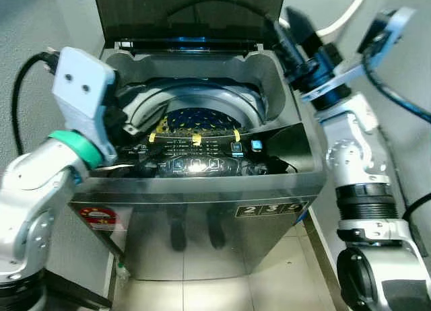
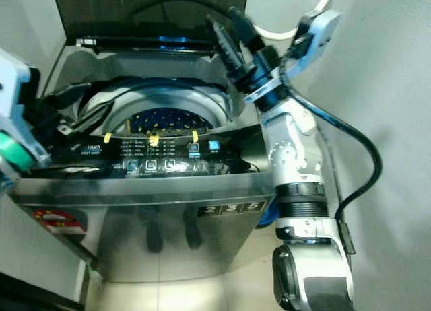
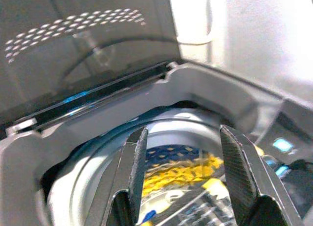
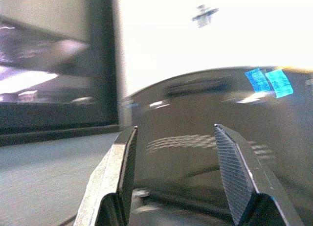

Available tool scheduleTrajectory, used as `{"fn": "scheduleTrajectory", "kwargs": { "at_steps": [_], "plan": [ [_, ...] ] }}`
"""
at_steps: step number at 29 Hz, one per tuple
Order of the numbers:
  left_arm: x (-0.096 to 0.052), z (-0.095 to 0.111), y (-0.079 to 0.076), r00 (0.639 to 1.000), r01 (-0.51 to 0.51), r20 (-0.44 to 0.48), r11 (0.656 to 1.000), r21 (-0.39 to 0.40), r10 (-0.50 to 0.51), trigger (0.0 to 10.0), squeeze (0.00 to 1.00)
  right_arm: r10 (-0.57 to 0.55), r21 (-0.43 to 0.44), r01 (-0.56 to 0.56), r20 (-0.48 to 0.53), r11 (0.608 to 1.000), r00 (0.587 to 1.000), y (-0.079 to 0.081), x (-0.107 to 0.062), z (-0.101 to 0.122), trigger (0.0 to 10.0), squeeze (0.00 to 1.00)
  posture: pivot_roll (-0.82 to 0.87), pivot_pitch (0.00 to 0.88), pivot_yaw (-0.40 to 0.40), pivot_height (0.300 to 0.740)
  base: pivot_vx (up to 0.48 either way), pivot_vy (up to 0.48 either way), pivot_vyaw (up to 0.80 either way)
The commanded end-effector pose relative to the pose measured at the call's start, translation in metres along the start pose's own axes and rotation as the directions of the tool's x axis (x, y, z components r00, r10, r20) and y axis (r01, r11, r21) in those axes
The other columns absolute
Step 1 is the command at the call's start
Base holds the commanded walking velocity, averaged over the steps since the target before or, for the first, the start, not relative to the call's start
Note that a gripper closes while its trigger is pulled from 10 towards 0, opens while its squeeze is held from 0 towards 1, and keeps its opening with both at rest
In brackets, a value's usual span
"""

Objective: Clothes washing

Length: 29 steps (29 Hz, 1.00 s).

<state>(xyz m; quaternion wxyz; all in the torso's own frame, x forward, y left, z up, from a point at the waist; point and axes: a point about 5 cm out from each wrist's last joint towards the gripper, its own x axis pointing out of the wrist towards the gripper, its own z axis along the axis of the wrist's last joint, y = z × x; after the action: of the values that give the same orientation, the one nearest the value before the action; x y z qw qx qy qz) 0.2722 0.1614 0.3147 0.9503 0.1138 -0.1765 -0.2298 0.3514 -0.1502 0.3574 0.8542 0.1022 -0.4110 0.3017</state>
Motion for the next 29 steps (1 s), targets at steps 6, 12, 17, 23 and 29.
{"fn": "scheduleTrajectory", "kwargs": {
  "at_steps": [6, 12, 17, 23, 29],
  "plan": [
    [0.010, -0.004, 0.021, 0.979, -0.199, 0.045, 0.980, -0.002, 0.199, 10.0, 0.00, -0.272, -0.212, 0.239, -0.143, 0.948, 0.952, -0.007, -0.047, -0.028, 10.0, 0.00, 0.17, 0.033, 0.037, 0.740, 0.000, 0.000, 0.00],
    [0.021, -0.014, 0.032, 0.941, -0.331, 0.059, 0.943, -0.035, 0.333, 10.0, 0.00, -0.443, -0.265, 0.375, -0.280, 0.888, 0.852, -0.001, -0.078, -0.063, 10.0, 0.00, 0.13, 0.000, 0.023, 0.740, 0.000, 0.000, 0.00],
    [0.030, -0.022, 0.032, 0.924, -0.374, 0.061, 0.926, -0.055, 0.377, 10.0, 0.00, -0.491, -0.285, 0.416, -0.294, 0.864, 0.820, -0.002, -0.074, -0.072, 10.0, 0.00, 0.09, 0.000, 0.010, 0.740, 0.000, 0.000, 0.00],
    [0.035, -0.025, 0.027, 0.924, -0.371, 0.078, 0.928, -0.042, 0.374, 10.0, 0.00, -0.481, -0.289, 0.404, -0.281, 0.868, 0.830, 0.000, -0.072, -0.070, 10.0, 0.00, 0.08, 0.000, 0.003, 0.740, 0.000, 0.000, 0.00],
    [0.043, -0.029, 0.018, 0.923, -0.367, 0.109, 0.929, -0.035, 0.369, 10.0, 0.00, -0.476, -0.294, 0.404, -0.241, 0.866, 0.846, 0.002, -0.064, -0.062, 10.0, 0.00, 0.07, 0.000, 0.010, 0.740, 0.000, 0.000, 0.00]
  ]
}}
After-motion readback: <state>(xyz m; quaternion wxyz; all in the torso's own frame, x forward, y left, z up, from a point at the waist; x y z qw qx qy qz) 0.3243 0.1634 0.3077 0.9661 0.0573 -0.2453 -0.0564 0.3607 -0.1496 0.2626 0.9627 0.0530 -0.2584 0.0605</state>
